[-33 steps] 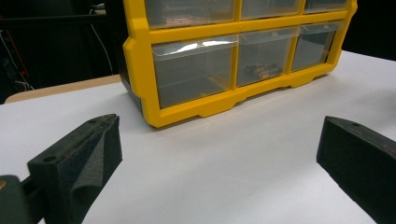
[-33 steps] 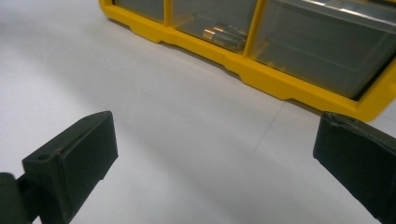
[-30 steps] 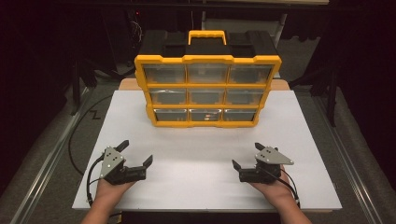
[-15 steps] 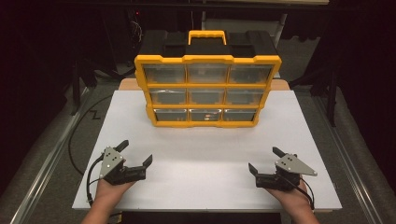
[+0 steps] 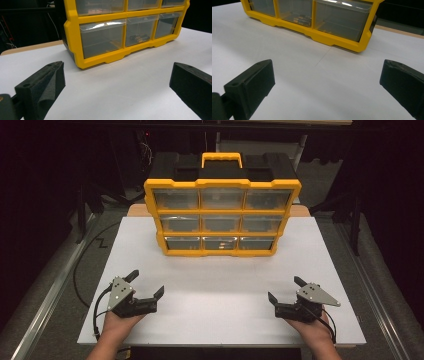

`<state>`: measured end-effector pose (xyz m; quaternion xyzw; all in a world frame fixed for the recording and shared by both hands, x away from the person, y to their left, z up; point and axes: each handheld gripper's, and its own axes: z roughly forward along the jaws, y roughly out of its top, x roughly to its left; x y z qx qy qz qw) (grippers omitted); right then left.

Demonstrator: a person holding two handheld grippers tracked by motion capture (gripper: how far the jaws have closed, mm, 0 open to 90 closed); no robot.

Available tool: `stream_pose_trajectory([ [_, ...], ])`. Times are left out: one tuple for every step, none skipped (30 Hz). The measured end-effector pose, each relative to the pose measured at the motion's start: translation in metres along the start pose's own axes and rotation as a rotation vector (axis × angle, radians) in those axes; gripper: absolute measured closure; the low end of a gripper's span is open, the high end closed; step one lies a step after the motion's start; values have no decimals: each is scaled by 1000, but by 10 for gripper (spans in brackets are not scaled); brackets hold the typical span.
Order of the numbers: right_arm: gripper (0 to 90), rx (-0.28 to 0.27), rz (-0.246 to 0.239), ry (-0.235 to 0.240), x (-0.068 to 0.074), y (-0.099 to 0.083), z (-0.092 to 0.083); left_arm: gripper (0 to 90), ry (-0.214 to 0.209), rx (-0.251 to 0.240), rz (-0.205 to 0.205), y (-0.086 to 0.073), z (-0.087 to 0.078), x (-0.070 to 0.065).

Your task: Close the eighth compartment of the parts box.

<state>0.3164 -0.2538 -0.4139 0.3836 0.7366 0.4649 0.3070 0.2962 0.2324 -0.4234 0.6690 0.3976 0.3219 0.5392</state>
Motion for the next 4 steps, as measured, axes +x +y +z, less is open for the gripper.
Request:
stream_pose_trajectory([
  [12,0,-3,1,0,0,0,11,0,3,1,0,0,0],
  [12,-1,-3,2,0,0,0,11,0,3,1,0,0,0],
  [12,-1,-4,2,1,0,0,11,0,3,1,0,0,0],
  [11,0,-4,2,1,0,0,11,1,3,1,0,0,0],
])
